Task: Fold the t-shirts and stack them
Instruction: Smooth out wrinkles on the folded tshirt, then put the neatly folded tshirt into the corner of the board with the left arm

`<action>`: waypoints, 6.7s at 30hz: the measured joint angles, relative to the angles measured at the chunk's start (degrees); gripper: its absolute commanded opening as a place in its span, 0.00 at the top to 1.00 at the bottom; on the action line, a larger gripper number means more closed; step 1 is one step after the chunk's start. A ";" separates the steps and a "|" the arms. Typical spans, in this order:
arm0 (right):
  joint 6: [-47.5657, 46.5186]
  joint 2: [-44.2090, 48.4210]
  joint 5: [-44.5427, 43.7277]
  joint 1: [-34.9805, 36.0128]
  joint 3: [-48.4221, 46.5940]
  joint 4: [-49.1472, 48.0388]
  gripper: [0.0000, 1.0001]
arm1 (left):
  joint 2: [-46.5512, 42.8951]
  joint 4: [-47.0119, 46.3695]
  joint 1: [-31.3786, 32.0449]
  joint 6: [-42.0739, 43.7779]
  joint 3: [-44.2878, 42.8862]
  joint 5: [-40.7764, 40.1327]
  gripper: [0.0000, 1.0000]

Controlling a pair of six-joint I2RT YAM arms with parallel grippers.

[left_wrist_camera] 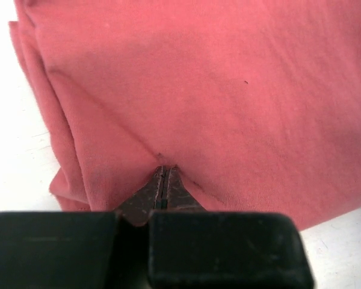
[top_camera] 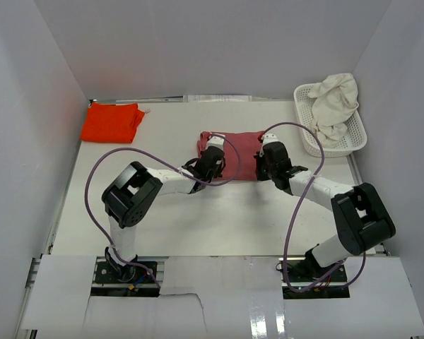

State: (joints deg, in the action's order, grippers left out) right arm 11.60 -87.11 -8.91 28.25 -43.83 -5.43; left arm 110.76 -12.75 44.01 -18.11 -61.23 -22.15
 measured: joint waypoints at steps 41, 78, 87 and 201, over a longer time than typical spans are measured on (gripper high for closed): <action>3.15 28.57 -0.79 -0.11 -3.98 17.94 0.54 | 8.76 24.39 -15.85 -13.77 -21.22 22.23 0.34; 4.76 30.84 6.34 -1.60 -3.93 21.51 0.53 | 24.52 49.94 -37.81 -9.94 -63.45 33.20 1.00; 5.05 33.00 7.78 -1.62 -1.55 22.01 0.53 | 24.48 50.42 -45.75 -6.45 -64.37 39.01 1.00; 0.72 15.80 32.04 -1.46 -8.59 23.37 0.55 | 27.85 14.51 -58.42 29.79 -59.45 -10.93 0.02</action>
State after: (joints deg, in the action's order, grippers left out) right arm 12.32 -71.31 23.14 26.79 -52.42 17.93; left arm 138.61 1.76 -14.41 11.68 -120.68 -33.08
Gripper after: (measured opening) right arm 0.451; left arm 0.976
